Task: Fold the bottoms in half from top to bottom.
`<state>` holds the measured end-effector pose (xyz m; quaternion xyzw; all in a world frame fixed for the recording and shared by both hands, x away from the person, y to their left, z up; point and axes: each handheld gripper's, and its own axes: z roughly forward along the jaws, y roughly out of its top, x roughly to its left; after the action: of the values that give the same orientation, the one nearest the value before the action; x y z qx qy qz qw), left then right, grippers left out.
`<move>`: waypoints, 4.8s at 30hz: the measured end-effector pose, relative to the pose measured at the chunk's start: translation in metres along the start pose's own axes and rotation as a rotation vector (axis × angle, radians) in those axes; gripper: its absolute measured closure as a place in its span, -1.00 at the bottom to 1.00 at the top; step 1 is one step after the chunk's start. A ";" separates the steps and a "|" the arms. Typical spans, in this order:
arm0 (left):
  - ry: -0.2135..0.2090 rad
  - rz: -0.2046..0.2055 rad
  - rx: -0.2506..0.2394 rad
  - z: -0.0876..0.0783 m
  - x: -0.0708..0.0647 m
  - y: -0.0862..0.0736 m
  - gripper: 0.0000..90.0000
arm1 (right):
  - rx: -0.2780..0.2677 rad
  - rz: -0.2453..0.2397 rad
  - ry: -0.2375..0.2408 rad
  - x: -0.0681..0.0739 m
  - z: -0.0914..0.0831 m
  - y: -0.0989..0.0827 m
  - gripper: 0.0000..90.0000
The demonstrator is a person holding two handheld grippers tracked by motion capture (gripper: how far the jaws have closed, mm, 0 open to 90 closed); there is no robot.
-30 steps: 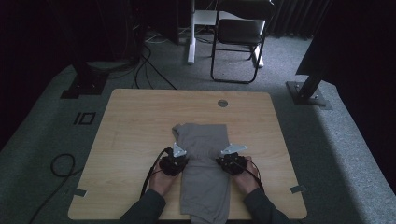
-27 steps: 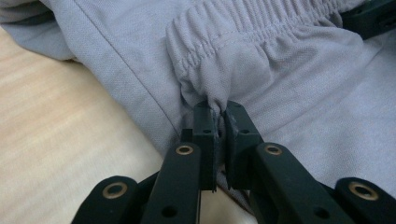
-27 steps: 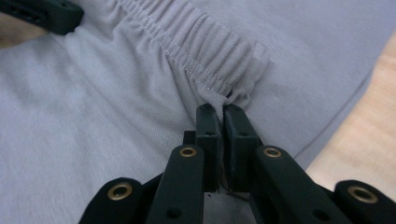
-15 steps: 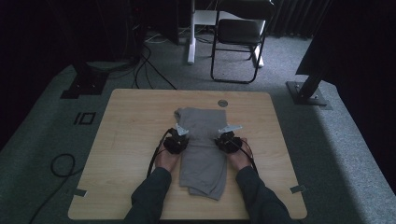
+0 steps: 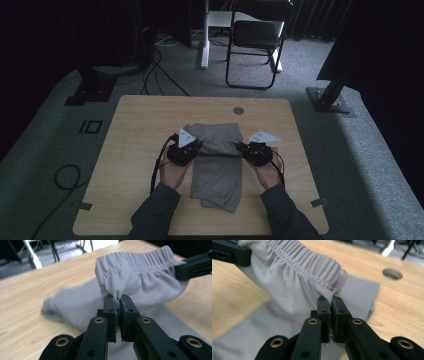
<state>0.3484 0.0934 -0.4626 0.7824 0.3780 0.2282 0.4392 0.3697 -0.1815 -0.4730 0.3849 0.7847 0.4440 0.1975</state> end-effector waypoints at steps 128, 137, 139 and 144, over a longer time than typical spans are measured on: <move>0.156 -0.317 0.138 0.054 0.091 -0.046 0.59 | 0.212 -0.127 0.132 0.042 0.052 -0.055 0.29; 0.124 -0.315 0.169 0.070 0.087 -0.038 0.35 | 0.168 0.061 -0.049 -0.012 0.065 -0.025 0.28; 0.121 -0.314 0.186 0.074 0.086 -0.040 0.30 | 0.180 0.094 -0.083 -0.024 0.072 -0.021 0.19; 0.108 -0.331 0.222 0.081 0.087 -0.046 0.28 | 0.211 0.170 -0.097 -0.045 0.090 -0.017 0.09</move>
<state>0.4391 0.1355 -0.5409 0.7399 0.5471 0.1514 0.3608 0.4493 -0.1726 -0.5365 0.4897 0.7811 0.3548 0.1553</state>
